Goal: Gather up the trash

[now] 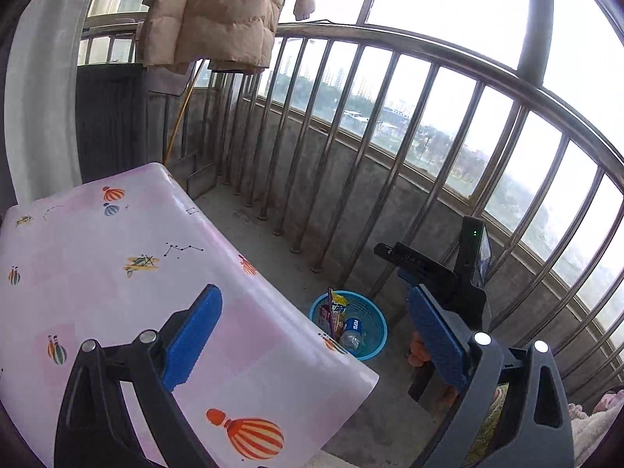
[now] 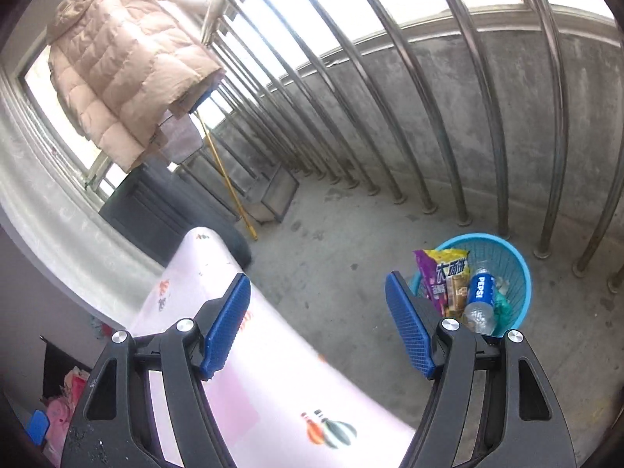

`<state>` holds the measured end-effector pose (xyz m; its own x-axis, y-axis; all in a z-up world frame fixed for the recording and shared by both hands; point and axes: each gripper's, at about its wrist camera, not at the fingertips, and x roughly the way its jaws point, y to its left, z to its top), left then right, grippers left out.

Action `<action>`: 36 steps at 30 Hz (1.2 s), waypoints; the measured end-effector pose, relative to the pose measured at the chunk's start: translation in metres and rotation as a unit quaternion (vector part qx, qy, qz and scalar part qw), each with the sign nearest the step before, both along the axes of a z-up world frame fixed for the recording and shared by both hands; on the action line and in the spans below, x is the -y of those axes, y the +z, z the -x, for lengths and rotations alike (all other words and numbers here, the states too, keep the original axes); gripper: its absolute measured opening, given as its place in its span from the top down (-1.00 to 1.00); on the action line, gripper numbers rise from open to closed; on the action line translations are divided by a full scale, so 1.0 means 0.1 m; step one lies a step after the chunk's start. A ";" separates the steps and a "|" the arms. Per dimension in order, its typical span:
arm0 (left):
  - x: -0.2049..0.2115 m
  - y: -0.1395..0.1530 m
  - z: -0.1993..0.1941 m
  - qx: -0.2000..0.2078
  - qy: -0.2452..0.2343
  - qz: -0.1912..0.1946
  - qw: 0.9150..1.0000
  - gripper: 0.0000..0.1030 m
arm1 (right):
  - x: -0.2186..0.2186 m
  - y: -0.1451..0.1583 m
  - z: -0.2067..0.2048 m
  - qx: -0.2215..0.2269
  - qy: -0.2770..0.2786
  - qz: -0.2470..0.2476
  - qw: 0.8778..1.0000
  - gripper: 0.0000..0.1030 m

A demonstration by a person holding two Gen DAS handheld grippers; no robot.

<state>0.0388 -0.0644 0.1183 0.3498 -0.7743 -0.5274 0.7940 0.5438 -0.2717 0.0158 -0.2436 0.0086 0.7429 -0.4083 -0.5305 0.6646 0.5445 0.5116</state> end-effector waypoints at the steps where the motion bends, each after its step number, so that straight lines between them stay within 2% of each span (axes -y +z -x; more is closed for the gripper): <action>1: -0.11 0.02 0.02 -0.002 0.007 0.001 1.000 -0.82 | -0.06 0.04 -0.04 -0.008 0.007 0.007 1.000 -0.33; 6: -0.47 0.00 0.07 0.007 0.065 0.017 0.998 -0.89 | -0.17 0.03 -0.11 -0.039 0.050 0.043 0.997 -0.35; 7: -0.53 -0.02 0.07 0.005 0.081 0.023 0.996 -0.89 | -0.21 0.03 -0.10 -0.055 0.051 0.060 0.995 -0.37; 9: -0.62 -0.09 0.10 0.007 0.137 0.011 0.991 -0.89 | -0.28 0.04 -0.06 -0.078 0.065 0.092 0.991 -0.49; 12: -0.68 -0.22 0.17 0.021 0.233 -0.028 0.972 -0.89 | -0.38 0.05 0.00 -0.102 0.087 0.124 0.983 -0.64; 15: -0.70 -0.39 0.22 0.038 0.317 -0.082 0.944 -0.89 | -0.58 0.08 0.05 -0.121 0.102 0.175 0.972 -0.83; 17: -0.72 -0.49 0.28 0.049 0.344 -0.099 0.933 -0.89 | -0.74 0.06 0.07 -0.142 0.112 0.212 0.960 -0.84; 20: -0.71 -0.64 0.34 0.053 0.346 -0.116 0.930 -0.89 | -0.95 0.03 0.12 -0.167 0.123 0.246 0.947 -0.84; 23: -0.68 -0.80 0.39 0.029 0.348 -0.146 0.925 -0.89 | -1.10 -0.03 0.19 -0.175 0.132 0.261 0.940 -0.84; 25: -0.64 -0.93 0.43 0.008 0.357 -0.178 0.917 -0.89 | -1.17 -0.08 0.22 -0.187 0.135 0.257 0.939 -0.84; 26: -0.62 -1.00 0.46 -0.002 0.354 -0.190 0.916 -0.89 | -1.21 -0.11 0.23 -0.197 0.138 0.252 0.937 -0.84; 31: -0.53 -1.30 0.57 -0.055 0.328 -0.225 0.916 -0.89 | -1.31 -0.30 0.16 -0.259 0.179 0.223 0.922 -0.84; 36: -0.47 -1.30 0.62 -0.050 0.328 -0.240 0.912 -0.89 | -1.25 -0.34 0.16 -0.288 0.166 0.219 0.917 -0.84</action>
<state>-0.0228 -0.0171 -0.0116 0.5863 -0.0864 -0.8055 0.2392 0.9684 0.0702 -0.0005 -0.1182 -0.0257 0.5138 -0.4782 -0.7122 0.5161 0.8355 -0.1886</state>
